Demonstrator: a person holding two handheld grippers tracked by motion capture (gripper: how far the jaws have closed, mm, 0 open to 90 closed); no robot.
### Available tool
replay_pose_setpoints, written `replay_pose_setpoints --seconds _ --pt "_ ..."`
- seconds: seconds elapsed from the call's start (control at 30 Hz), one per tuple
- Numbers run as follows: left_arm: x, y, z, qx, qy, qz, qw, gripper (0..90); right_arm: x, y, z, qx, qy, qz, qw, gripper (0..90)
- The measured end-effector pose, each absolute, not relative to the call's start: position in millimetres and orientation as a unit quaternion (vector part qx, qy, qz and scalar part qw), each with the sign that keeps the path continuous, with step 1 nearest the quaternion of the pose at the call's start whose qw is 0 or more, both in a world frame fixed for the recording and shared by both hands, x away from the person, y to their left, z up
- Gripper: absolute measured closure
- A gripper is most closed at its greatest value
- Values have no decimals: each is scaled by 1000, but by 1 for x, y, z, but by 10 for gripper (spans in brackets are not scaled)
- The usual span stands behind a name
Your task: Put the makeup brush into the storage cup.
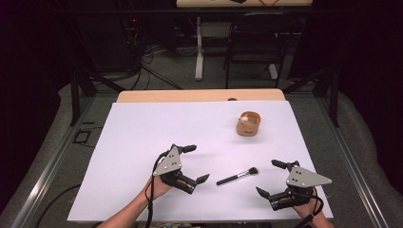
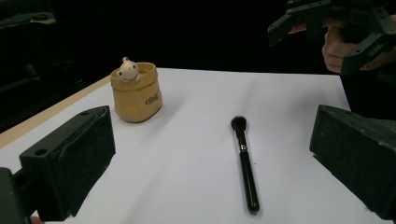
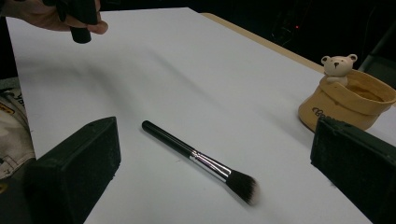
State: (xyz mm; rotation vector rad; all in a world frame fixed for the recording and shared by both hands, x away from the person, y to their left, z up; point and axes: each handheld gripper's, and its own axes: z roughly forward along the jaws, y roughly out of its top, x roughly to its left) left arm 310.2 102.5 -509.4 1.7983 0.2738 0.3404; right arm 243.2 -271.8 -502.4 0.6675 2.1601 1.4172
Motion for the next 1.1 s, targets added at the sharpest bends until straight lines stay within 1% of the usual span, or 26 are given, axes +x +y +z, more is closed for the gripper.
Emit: replay_pose_setpoints --seconds 0.27,0.67,0.93,1.1 --pt "317 95 -508 773 119 141 607 0 243 -271 -502 243 786 519 232 12" --pt "323 81 -499 786 117 137 591 0 242 -272 -502 242 783 524 232 13" --pt "328 70 -495 812 134 121 554 2 243 -272 -502 243 784 523 231 13" --pt "331 61 -487 840 132 104 515 2 243 -272 -502 244 783 522 233 13"
